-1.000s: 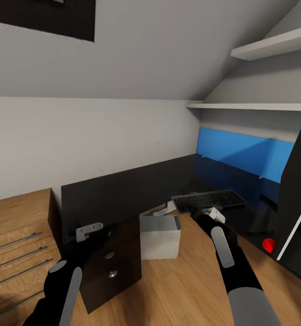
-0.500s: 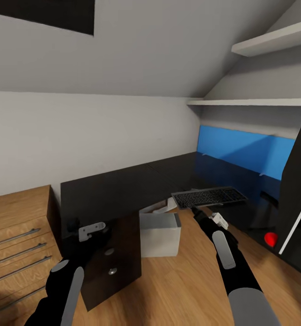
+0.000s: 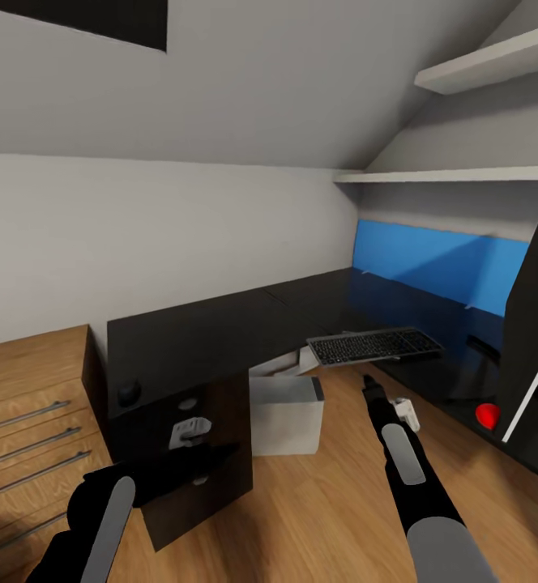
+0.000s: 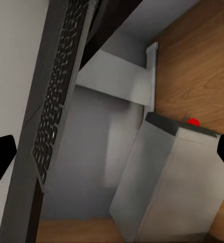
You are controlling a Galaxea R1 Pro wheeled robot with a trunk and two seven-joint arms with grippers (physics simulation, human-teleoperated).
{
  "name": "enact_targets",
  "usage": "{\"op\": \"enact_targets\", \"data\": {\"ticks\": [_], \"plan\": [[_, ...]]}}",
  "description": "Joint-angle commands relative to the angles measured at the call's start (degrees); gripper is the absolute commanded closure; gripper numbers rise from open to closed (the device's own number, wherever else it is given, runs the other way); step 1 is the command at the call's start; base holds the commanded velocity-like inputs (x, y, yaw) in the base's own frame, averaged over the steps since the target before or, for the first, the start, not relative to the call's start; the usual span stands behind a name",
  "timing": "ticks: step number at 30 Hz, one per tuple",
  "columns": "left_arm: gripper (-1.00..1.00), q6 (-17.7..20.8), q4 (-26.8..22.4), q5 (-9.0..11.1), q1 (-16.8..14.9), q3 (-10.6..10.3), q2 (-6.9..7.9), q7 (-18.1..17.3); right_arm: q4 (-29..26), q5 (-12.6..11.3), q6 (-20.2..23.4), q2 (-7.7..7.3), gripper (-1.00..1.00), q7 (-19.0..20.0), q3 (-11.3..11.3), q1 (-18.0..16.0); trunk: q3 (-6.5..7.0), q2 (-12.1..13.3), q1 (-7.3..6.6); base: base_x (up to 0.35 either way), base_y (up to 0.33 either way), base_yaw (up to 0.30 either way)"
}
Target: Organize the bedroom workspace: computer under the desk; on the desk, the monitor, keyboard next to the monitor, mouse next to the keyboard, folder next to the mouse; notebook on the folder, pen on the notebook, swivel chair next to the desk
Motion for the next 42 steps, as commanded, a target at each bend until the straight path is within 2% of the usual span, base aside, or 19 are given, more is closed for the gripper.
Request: {"op": "enact_targets", "data": {"ticks": [1,3,5,10,13,14,22,23,24,28,29,32,34,35,42], "plan": [[-1.0,0.4,0.0,-0.2,0.0,0.2,0.09,-0.9,-0.1,-0.5,-0.2,0.03,-1.0,-0.2,-0.1,0.0,-0.24,-0.4,0.22,0.0,0.0,0.0],[-1.0,0.6,0.0,0.4,0.0,0.2,0.33,-1.7,-0.1,-0.7,-0.4,0.02,-1.0,-0.2,-0.1,0.0,-0.6,-1.2,0.66,0.0,0.0,0.0],[-1.0,0.8,0.0,2.1,0.0,0.1,0.49,-2.7,-0.1,-1.1,-0.6,0.09,-1.0,-0.2,-0.3,0.0,-0.6,-1.2,0.66,0.0,0.0,0.0],[-1.0,0.8,0.0,3.0,0.0,0.1,0.62,-3.1,-0.2,-1.7,-0.5,0.26,-1.0,-0.2,-0.4,0.0,-0.6,-1.2,0.66,0.0,0.0,0.0],[-1.0,0.8,0.1,3.2,0.0,0.1,0.66,-3.2,-0.5,-4.3,-0.3,0.16,-1.0,0.5,-0.5,-0.1,-0.6,-1.2,0.66,0.0,0.0,0.0],[-1.0,0.8,0.1,3.2,0.0,0.1,0.66,-3.2,-0.5,-6.2,-0.3,0.12,-1.0,0.9,-0.5,0.0,-0.6,-1.2,0.66,0.0,0.0,0.0],[-1.0,0.8,0.2,3.4,0.0,0.0,0.66,-3.3,-0.6,-16.4,1.2,-0.12,-1.0,1.6,-0.4,0.0,-0.6,-1.2,0.66,0.0,0.0,0.0],[-1.0,0.9,0.3,4.2,0.0,0.0,0.66,-3.9,-0.6,-18.7,2.4,-0.15,-1.0,1.7,-0.3,0.0,-0.6,-1.2,0.66,0.0,0.0,0.0],[-1.0,0.9,0.4,5.0,0.0,0.0,0.7,-5.2,-0.6,-19.5,2.9,-0.17,-1.0,1.7,-0.4,0.0,-0.6,-1.2,0.66,0.061,0.0,0.0],[-1.0,1.0,0.5,5.9,0.0,0.0,1.24,-8.4,-0.6,-20.2,3.1,-0.17,-1.0,1.7,-0.4,0.0,-0.6,-1.2,0.66,0.108,0.0,0.0],[-1.0,1.0,0.7,6.2,0.0,0.0,2.25,-12.0,-0.6,-21.0,3.1,-0.19,-1.0,1.7,-0.5,0.0,-0.6,-1.2,0.66,0.15,0.0,0.0],[-1.0,1.1,1.0,6.7,0.0,-0.1,3.97,-19.1,-0.6,-22.3,3.2,-0.22,-1.0,1.7,-0.5,0.0,-0.6,-1.2,0.66,0.159,0.0,0.0],[-1.0,1.1,1.2,7.0,0.0,-0.1,5.51,-26.1,-0.6,-23.4,3.2,-0.25,-1.0,1.7,-0.5,0.0,-0.6,-1.2,0.66,0.132,0.0,0.0],[-1.0,1.1,1.3,7.0,0.0,-0.1,5.98,-28.1,-0.6,-23.7,3.2,-0.25,-1.0,1.7,-0.5,0.0,-0.6,-1.2,0.66,0.069,0.0,0.0],[-1.0,1.1,1.5,7.1,0.0,-0.3,6.6,-31.1,-0.5,-24.1,3.2,-0.26,-1.0,1.7,-0.5,-0.1,-0.6,-1.2,0.66,0.031,0.0,0.0]]}}
